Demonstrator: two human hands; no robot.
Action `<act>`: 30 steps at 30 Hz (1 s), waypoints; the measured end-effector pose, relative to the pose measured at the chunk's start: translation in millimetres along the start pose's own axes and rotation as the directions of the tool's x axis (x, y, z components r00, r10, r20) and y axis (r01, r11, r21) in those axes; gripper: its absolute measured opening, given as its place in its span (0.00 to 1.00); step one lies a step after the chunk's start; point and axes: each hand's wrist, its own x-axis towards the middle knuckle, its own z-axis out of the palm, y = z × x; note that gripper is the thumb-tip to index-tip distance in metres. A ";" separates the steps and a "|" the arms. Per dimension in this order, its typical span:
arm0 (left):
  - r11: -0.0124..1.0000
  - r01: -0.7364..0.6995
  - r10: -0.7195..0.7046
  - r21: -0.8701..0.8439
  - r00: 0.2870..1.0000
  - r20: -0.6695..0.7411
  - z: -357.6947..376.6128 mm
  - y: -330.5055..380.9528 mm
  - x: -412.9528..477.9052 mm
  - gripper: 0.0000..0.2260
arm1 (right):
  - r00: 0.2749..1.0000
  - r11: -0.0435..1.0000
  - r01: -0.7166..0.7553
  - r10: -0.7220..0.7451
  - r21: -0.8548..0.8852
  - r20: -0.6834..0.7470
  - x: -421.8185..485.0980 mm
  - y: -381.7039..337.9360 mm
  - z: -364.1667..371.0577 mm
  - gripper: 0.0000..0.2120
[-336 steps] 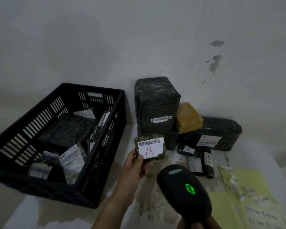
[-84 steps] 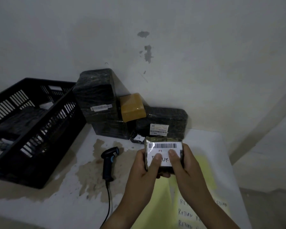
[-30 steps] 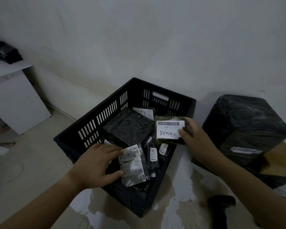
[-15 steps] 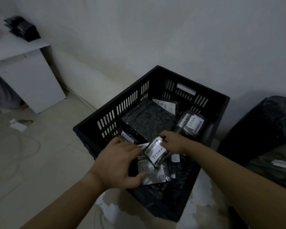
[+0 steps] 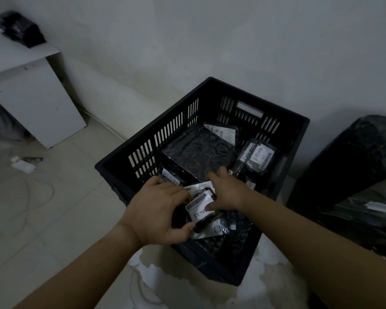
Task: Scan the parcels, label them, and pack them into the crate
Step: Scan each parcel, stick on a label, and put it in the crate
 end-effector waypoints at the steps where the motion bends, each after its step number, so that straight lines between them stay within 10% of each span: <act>1: 1.000 0.002 -0.002 0.002 1.000 0.004 0.0 0.4 -0.3 0.21 | 1.000 1.000 -0.005 0.005 0.000 0.001 -1.3 0.4 -0.3 0.42; 18: 0.996 0.052 -0.049 -0.066 0.998 0.035 -15.0 -0.4 -13.9 0.16 | 0.915 0.983 0.181 -0.159 0.026 -0.372 -176.1 19.2 -25.4 0.31; 30: 0.850 -0.187 0.199 -0.492 0.980 -0.028 73.5 247.6 32.6 0.19 | 0.905 0.742 -0.397 0.415 0.540 0.095 -395.5 165.5 112.8 0.35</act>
